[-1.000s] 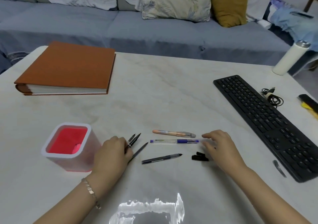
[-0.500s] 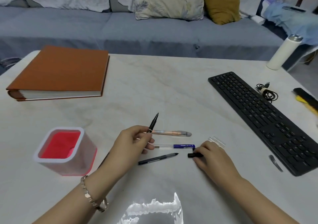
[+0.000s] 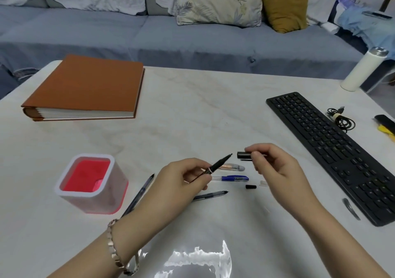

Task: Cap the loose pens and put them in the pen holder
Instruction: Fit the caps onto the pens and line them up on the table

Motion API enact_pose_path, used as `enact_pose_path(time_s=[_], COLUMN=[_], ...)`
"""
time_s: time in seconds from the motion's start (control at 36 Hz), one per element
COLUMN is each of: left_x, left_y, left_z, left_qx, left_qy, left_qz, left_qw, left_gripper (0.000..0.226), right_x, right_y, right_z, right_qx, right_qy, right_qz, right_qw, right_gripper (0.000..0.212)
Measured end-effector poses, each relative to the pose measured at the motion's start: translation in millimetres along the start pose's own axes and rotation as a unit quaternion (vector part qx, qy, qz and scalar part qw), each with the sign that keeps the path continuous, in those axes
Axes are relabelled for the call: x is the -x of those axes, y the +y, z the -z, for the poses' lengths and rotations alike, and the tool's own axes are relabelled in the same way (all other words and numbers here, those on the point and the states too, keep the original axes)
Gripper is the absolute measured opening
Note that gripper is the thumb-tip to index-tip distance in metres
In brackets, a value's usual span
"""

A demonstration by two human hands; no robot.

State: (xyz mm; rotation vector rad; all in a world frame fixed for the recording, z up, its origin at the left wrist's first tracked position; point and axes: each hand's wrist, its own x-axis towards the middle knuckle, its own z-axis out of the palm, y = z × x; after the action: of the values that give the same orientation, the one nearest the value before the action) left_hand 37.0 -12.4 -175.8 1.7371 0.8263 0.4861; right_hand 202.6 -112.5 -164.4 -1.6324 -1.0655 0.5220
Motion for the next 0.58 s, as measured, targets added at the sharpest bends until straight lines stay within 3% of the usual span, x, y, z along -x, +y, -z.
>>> enact_pose_path(time_s=[0.31,0.44,0.58], left_x=[5.6,6.8,9.3], left_y=[6.2,10.4,8.9], left_z=[1.8,1.1,1.3], left_qx=[-0.049,-0.106,-0.179], left_qy=[-0.015,-0.016,-0.021], left_qz=[-0.025,-0.084,-0.154], left_qw=[0.998,0.991,0.971], left_gripper=[0.024,0.025,0.02], right_x=[2.1,4.8,11.3], right_y=[-11.5,-9.4,-6.4], right_z=[-0.1,-4.0,-8.7], right_qx=[0.013,0.05,0.011], right_qy=[-0.033,-0.071,-0.081], right_qz=[0.018,0.017,0.023], right_qw=[0.999,0.996,0.996], right_gripper=[0.017,0.017,0.015])
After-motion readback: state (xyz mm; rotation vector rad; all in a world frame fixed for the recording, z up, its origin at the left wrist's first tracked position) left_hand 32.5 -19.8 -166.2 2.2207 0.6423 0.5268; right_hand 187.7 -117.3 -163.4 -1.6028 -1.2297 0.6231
